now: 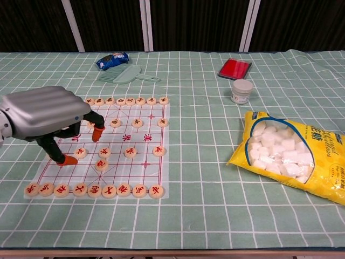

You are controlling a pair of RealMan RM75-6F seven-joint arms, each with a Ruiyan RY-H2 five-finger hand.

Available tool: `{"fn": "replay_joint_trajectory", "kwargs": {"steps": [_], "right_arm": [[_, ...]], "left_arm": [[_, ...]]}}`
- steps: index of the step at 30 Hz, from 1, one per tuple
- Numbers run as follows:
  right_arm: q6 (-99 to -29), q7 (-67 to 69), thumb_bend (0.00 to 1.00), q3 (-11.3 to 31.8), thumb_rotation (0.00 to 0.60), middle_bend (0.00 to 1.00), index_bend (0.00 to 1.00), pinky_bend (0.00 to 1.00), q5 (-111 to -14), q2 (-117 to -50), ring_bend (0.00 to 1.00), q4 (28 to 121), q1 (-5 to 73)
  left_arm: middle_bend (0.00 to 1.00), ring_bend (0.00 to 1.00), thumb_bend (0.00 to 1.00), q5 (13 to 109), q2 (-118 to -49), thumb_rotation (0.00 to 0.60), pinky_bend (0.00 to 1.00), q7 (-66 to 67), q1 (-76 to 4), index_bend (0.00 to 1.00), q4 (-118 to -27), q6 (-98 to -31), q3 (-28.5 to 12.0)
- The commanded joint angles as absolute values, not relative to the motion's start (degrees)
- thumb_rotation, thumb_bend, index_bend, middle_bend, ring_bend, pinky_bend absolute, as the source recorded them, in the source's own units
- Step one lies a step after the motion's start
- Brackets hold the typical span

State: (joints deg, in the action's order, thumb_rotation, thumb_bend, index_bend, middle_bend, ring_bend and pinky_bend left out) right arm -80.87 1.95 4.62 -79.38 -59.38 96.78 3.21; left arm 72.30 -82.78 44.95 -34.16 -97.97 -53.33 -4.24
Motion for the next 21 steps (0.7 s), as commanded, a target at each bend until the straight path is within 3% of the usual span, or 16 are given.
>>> {"fn": "replay_joint_trajectory", "kwargs": {"steps": [1, 21], "right_arm": [[-80.7, 2.0, 0.3, 4.6, 0.6, 0.0, 0.0, 0.0, -79.3, -59.4, 0.0, 96.8, 3.2], [-80.8, 2.2, 0.3, 4.8, 0.6, 0.0, 0.0, 0.0, -78.9, -59.4, 0.0, 96.8, 3.2]], "left_arm": [[1.0, 0.93, 0.15, 71.0, -84.0, 0.6, 0.91, 46.0, -35.2, 0.48, -96.9, -52.8, -4.1], [1.0, 0.93, 0.21, 62.3, -88.6, 0.6, 0.91, 50.4, -39.9, 0.47, -94.4, -51.9, -2.8]]}}
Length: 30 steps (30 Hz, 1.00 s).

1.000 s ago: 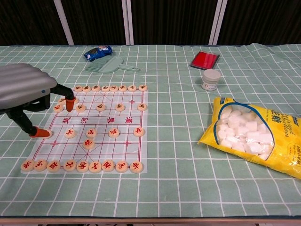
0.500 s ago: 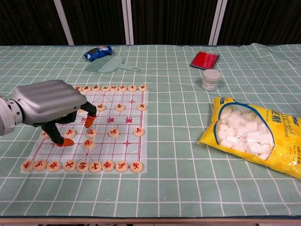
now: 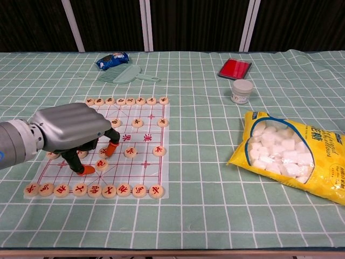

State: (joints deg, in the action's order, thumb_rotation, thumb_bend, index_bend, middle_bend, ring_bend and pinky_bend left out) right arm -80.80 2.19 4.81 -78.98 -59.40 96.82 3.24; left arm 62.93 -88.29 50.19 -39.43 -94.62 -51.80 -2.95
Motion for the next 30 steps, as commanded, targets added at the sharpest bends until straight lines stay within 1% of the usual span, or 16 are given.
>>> {"fn": "replay_joint_trajectory", "kwargs": {"steps": [1, 21, 30], "right_arm": [[-80.8, 2.1, 0.3, 4.8, 0.6, 0.0, 0.0, 0.0, -78.9, -59.4, 0.0, 96.8, 3.2], [-80.9, 2.2, 0.3, 4.9, 0.6, 0.0, 0.0, 0.0, -78.9, -59.5, 0.0, 96.8, 3.2], [-81.0, 2.4, 0.3, 4.8, 0.6, 0.0, 0.0, 0.0, -79.1, -59.6, 0.0, 96.8, 3.1]], "left_arm": [[1.0, 0.93, 0.21, 62.1, -88.6, 0.6, 0.91, 50.5, -40.1, 0.47, -94.3, -52.0, -2.7], [1.0, 0.93, 0.22, 61.7, -89.9, 0.6, 0.91, 49.0, -41.6, 0.49, -93.0, -54.1, -0.8], [1.0, 0.93, 0.23, 58.7, -90.1, 0.6, 0.91, 50.3, -42.8, 0.49, -93.6, -54.0, -0.6]]}}
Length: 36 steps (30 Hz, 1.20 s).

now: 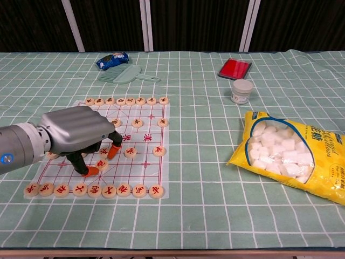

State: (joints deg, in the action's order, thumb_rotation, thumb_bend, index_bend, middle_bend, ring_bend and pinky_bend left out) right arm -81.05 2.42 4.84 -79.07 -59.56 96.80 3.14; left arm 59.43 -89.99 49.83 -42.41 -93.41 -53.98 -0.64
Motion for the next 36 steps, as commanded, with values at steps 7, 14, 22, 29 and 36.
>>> {"fn": "replay_joint_trajectory", "kwargs": {"steps": [7, 14, 22, 29, 36], "right_arm": [[-80.9, 2.6, 0.3, 4.9, 0.6, 0.0, 0.0, 0.0, -78.9, -59.6, 0.0, 96.8, 3.2], [-80.9, 2.8, 0.3, 4.9, 0.6, 0.0, 0.0, 0.0, -78.8, -59.5, 0.0, 97.0, 3.1], [-81.0, 2.8, 0.3, 4.9, 0.6, 0.0, 0.0, 0.0, -78.9, -59.6, 0.0, 96.9, 3.1], [-81.0, 2.9, 0.3, 4.9, 0.6, 0.0, 0.0, 0.0, -78.9, -59.5, 0.0, 96.9, 3.1], [-81.1, 2.9, 0.3, 4.9, 0.6, 0.0, 0.0, 0.0, -78.9, -59.5, 0.0, 97.0, 3.1]], "left_arm": [[1.0, 0.93, 0.25, 57.3, -90.4, 0.6, 0.91, 51.0, -43.4, 0.49, -93.5, -54.5, 0.0], [1.0, 0.93, 0.31, 57.8, -90.9, 0.6, 0.91, 49.8, -43.3, 0.52, -93.0, -55.4, 0.5], [1.0, 0.93, 0.31, 59.7, -90.8, 0.6, 0.91, 47.6, -43.2, 0.52, -93.5, -56.5, 0.5], [1.0, 0.93, 0.31, 61.9, -89.5, 0.6, 0.91, 46.1, -43.5, 0.52, -96.5, -57.5, -0.1], [1.0, 0.93, 0.31, 62.8, -88.6, 0.6, 0.91, 45.4, -44.0, 0.52, -97.0, -58.6, -1.7]]}}
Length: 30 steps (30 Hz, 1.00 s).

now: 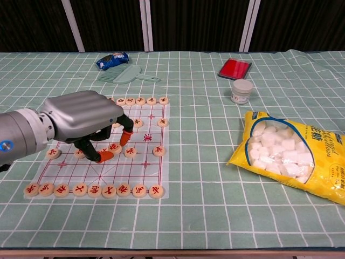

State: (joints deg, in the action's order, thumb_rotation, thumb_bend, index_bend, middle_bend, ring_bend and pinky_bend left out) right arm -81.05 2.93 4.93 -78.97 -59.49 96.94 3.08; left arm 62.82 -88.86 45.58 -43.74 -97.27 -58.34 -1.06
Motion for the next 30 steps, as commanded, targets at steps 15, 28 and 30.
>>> {"fn": "replay_joint_trajectory", "kwargs": {"steps": [15, 28, 30], "right_arm": [[-81.1, 3.6, 0.3, 5.1, 0.6, 0.0, 0.0, 0.0, -78.8, -59.7, 0.0, 96.6, 3.1], [-80.8, 3.9, 0.3, 5.3, 0.6, 0.0, 0.0, 0.0, -78.4, -59.7, 0.0, 96.6, 3.2], [-80.8, 4.0, 0.3, 5.3, 0.6, 0.0, 0.0, 0.0, -78.4, -59.6, 0.0, 96.6, 3.2]], "left_arm": [[1.0, 0.92, 0.31, 58.0, -88.7, 0.6, 0.91, 43.6, -48.4, 0.52, -87.7, -54.5, -6.5], [1.0, 0.92, 0.31, 56.9, -92.8, 0.6, 0.91, 41.2, -50.5, 0.52, -77.5, -51.8, -6.9], [1.0, 0.92, 0.31, 56.8, -93.5, 0.6, 0.91, 41.0, -50.7, 0.52, -76.3, -51.6, -6.9]]}}
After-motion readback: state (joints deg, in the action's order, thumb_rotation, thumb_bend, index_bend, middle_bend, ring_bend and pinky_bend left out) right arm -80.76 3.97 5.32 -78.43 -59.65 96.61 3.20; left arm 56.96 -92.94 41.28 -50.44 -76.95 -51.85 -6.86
